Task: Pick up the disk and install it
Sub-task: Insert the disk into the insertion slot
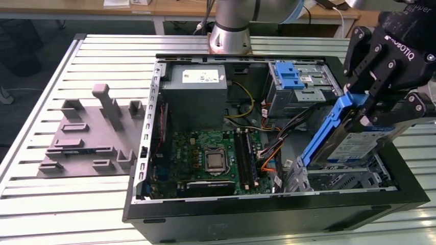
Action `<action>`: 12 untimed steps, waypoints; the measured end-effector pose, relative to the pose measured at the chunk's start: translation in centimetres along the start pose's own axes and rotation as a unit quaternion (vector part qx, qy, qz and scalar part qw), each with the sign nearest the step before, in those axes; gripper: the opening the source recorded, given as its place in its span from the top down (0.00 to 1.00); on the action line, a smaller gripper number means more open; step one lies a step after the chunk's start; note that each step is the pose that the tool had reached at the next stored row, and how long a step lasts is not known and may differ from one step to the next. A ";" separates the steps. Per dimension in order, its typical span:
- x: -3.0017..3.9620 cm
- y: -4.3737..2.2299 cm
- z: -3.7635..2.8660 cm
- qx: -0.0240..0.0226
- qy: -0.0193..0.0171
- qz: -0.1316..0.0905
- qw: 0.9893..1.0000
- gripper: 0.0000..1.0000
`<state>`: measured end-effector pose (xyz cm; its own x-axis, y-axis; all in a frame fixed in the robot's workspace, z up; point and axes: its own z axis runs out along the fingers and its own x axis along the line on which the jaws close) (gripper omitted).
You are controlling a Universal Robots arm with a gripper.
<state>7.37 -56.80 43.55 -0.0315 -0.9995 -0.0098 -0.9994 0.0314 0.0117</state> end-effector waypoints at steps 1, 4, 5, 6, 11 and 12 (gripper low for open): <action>0.02 0.00 0.02 0.000 0.000 0.000 1.000 0.64; 0.06 0.00 0.13 0.000 0.000 0.000 1.000 0.64; 0.06 0.00 0.16 0.000 0.000 0.000 1.000 0.64; 0.07 0.00 0.19 0.000 0.000 0.000 1.000 0.64; 0.07 -0.01 0.44 0.000 0.000 0.000 1.000 0.64; 0.08 -0.01 0.50 0.000 0.000 0.000 1.000 0.64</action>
<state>7.37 -56.87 43.04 -0.0315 -0.9995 -0.0097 -0.9994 0.0313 0.0117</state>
